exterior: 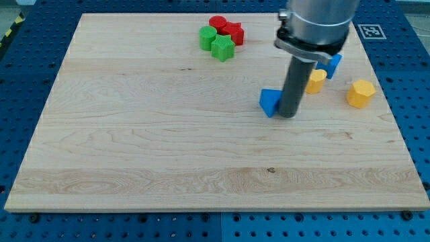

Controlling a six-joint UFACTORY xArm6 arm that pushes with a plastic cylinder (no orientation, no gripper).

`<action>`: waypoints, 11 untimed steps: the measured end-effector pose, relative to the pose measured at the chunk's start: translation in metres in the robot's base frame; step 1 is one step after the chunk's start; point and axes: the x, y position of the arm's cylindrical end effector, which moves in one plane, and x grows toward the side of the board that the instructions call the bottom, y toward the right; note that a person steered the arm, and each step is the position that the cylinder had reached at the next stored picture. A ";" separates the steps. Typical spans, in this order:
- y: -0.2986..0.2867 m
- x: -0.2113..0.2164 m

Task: Move the blue triangle to the bottom left of the green star

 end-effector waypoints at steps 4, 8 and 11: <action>-0.051 0.018; -0.072 -0.029; -0.114 -0.054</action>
